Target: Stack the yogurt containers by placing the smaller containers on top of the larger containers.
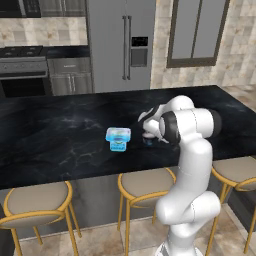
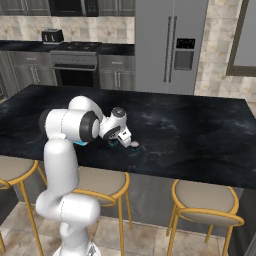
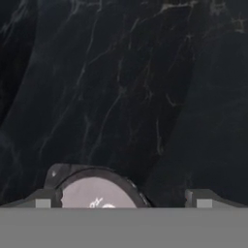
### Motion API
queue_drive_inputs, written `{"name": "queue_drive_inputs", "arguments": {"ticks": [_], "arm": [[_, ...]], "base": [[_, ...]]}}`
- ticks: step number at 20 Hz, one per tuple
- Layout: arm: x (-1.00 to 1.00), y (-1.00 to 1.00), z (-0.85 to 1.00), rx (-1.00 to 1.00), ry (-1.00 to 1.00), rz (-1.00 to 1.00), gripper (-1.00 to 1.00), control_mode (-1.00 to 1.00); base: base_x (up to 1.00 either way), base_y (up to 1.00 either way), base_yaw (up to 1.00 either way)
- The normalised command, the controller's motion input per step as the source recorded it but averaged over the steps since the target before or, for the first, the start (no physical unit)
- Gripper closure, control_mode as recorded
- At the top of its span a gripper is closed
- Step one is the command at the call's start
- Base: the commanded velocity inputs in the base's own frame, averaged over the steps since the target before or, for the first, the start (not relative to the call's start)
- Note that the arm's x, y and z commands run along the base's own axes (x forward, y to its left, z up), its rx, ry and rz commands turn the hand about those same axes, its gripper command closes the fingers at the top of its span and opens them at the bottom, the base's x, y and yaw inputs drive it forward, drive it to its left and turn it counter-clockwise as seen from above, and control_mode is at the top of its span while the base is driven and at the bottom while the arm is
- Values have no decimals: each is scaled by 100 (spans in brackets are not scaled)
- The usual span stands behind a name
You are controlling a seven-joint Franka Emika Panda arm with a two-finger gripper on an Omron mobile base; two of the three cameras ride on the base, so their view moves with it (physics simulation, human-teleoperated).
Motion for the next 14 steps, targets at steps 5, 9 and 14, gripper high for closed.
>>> {"name": "queue_drive_inputs", "arguments": {"ticks": [5,9,14], "arm": [[0,0,-4,0,0,0,100,-100],[0,0,0,0,0,0,100,-100],[0,0,0,0,0,0,100,-100]], "base": [[0,0,0],[0,0,0],[0,0,0]]}}
